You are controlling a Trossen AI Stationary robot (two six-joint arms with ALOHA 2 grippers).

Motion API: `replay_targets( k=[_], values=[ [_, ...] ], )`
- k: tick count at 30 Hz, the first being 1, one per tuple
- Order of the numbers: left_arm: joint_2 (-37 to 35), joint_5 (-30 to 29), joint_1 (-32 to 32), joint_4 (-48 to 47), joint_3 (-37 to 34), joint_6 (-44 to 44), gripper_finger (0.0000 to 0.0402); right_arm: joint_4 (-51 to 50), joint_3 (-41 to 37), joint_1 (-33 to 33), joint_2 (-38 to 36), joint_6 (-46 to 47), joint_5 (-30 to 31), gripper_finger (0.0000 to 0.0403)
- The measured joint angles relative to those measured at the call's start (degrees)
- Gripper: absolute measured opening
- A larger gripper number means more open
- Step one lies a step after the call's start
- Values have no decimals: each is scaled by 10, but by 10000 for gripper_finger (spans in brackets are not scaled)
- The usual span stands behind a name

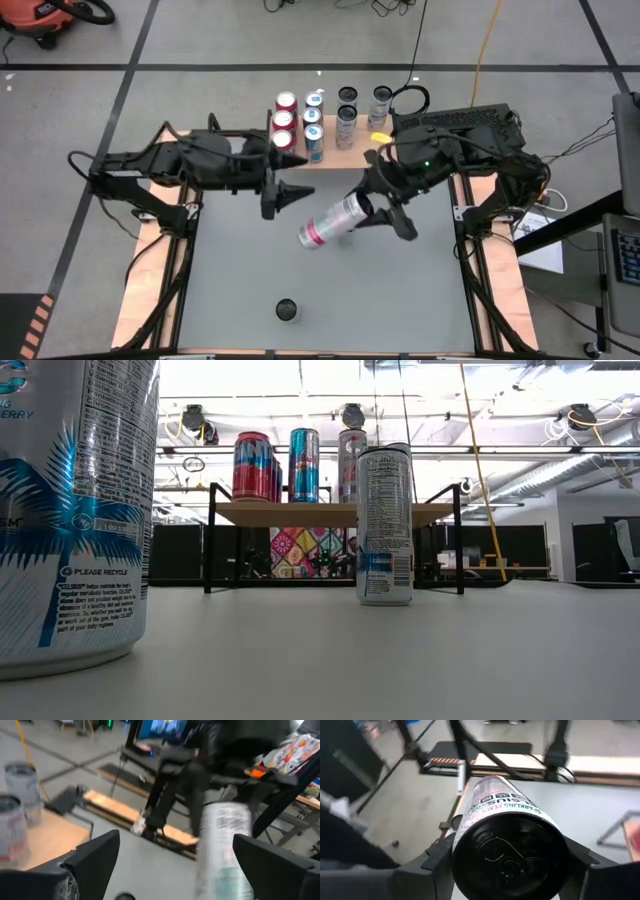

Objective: Place canned beverage on shelf
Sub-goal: Put the white-pink soda can on the shelf aligned with the other white-pink soda cans

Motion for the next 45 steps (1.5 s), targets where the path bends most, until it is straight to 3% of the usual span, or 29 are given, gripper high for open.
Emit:
replay_targets(
  k=[11,24,45],
  values=[
    [3,-10,-30,16,0,68,389,-6,0,-12,0,219,60,223],
    [5,-63,-68,-94,-1,64,389,-17,0,-38,0,422,77,224],
    [63,-75,-66,-148,-1,63,388,18,1,-38,3,462,105,224]
  ],
)
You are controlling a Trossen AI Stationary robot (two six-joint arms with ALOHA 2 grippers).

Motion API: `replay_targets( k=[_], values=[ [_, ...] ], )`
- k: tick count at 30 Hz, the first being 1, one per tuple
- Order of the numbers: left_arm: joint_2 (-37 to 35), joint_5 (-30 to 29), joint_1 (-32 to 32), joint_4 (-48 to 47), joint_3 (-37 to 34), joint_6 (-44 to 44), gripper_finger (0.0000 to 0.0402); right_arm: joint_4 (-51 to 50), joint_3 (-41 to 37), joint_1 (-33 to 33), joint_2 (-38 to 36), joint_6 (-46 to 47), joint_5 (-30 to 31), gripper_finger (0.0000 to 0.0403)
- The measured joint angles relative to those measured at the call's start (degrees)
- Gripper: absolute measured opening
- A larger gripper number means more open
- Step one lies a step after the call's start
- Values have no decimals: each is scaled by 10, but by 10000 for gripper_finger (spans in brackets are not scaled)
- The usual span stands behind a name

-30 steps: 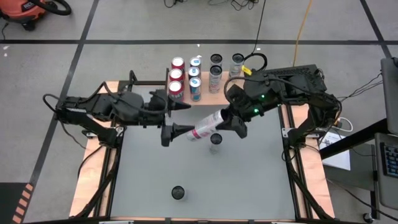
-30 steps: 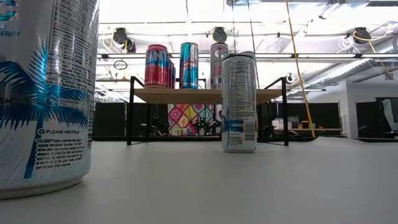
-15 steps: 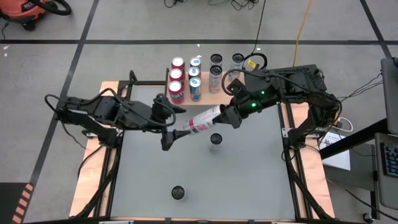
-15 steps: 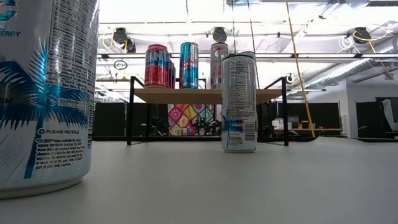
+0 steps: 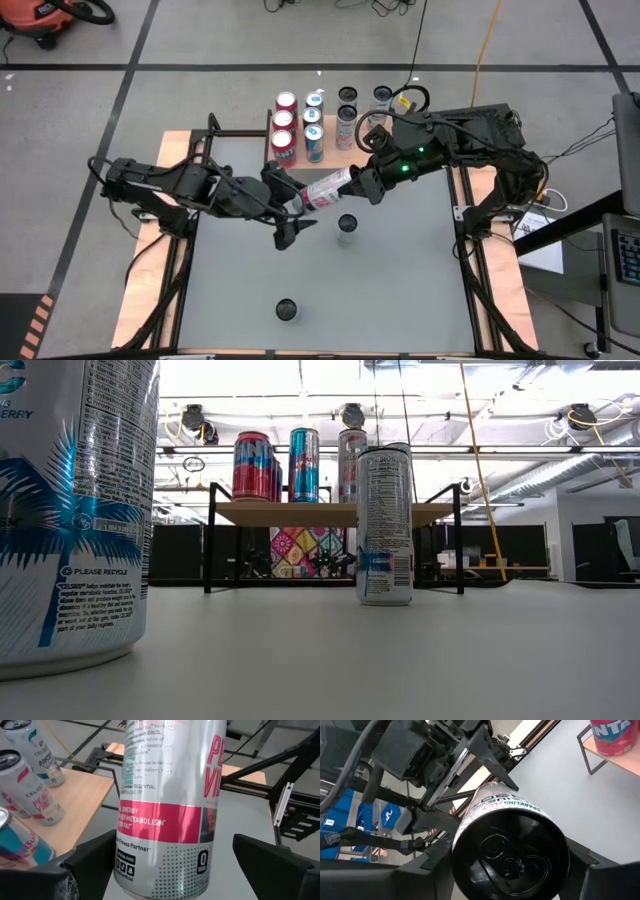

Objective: Place canned beverage on shelf
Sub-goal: Put the white-pink soda can on the shelf aligned with the other white-pink soda cans

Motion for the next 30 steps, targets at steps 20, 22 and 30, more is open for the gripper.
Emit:
replay_targets(
  k=[20,22,30],
  values=[
    [0,-18,3,-14,0,1,239,3,0,0,0,-24,1,224],
    [0,-18,3,-13,0,1,241,3,0,0,0,-28,1,224],
    [-8,-21,3,24,-1,0,251,26,0,0,-14,-70,4,246]
  ],
)
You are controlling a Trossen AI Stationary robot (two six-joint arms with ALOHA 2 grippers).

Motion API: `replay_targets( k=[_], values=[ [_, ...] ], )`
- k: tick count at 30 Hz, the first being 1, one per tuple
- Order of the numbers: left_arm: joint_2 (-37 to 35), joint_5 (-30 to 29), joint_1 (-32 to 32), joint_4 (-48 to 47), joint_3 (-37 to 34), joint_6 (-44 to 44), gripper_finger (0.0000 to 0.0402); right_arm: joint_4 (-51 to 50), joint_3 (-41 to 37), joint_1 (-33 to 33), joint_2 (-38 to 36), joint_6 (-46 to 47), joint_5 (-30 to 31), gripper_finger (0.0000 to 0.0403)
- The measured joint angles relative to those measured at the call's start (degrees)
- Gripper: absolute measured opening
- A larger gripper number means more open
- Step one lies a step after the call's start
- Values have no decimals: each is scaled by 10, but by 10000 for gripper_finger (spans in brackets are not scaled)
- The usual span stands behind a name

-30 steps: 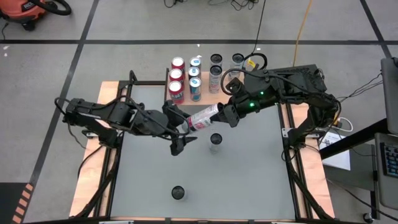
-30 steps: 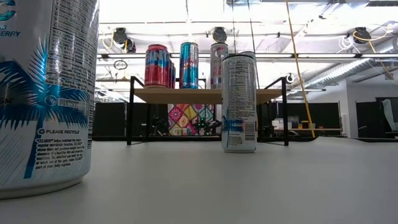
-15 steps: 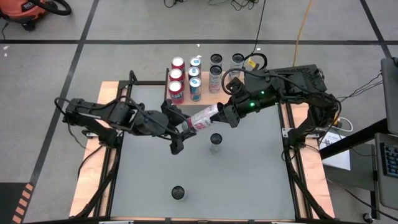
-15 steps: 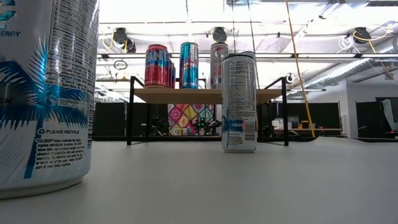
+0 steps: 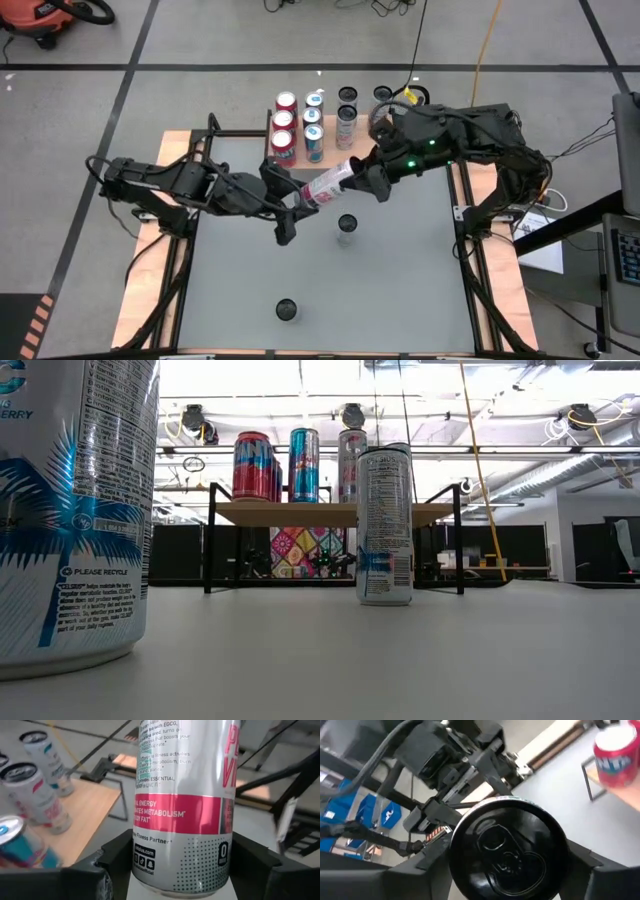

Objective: Place canned beverage on shelf
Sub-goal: Put the white-pink soda can on the shelf aligned with the other white-pink soda cans

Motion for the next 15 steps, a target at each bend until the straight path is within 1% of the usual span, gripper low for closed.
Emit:
replay_targets(
  k=[5,9,12,15],
  values=[
    [-11,27,0,53,0,-4,250,48,0,1,-21,-87,0,297],
    [-17,26,1,109,0,-4,250,105,0,1,-35,-172,0,334],
    [-17,23,6,166,0,-2,249,150,0,1,-38,-235,1,350],
    [-17,22,12,225,0,1,249,193,0,0,-44,-280,5,354]
  ],
)
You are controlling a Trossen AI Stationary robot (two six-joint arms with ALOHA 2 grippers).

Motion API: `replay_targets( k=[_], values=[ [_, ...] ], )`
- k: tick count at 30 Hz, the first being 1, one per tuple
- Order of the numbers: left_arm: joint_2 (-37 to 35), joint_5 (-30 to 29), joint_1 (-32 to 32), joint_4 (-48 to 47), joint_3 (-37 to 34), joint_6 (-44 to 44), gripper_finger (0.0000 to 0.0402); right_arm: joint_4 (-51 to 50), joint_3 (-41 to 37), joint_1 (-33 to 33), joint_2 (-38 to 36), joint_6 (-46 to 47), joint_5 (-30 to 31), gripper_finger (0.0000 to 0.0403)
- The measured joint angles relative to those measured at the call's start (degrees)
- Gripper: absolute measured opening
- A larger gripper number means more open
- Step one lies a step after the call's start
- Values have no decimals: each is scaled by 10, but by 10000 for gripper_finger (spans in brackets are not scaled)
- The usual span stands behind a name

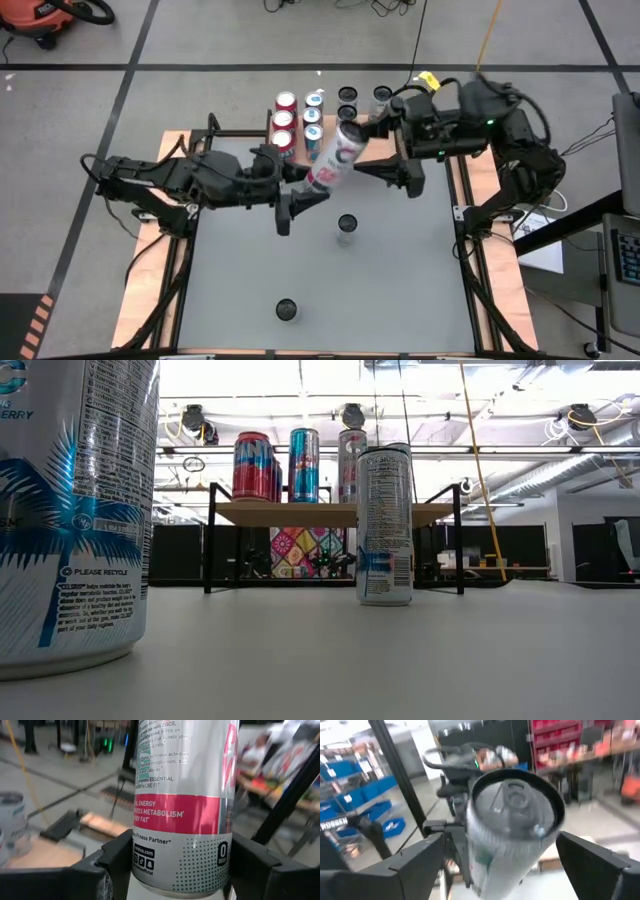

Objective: Place canned beverage on shelf
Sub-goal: Put the white-pink soda can on the shelf aligned with the other white-pink soda cans

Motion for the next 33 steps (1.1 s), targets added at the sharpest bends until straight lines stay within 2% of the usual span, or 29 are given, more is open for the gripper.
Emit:
replay_targets(
  k=[6,12,19,33],
  values=[
    [0,4,19,70,0,29,249,81,0,-15,0,-54,24,355],
    [1,14,42,99,0,34,249,138,0,-41,5,-36,34,355],
    [20,23,54,128,0,56,249,144,0,-52,22,-35,36,355],
    [21,44,75,130,0,59,249,146,-1,-53,25,-58,37,353]
  ],
)
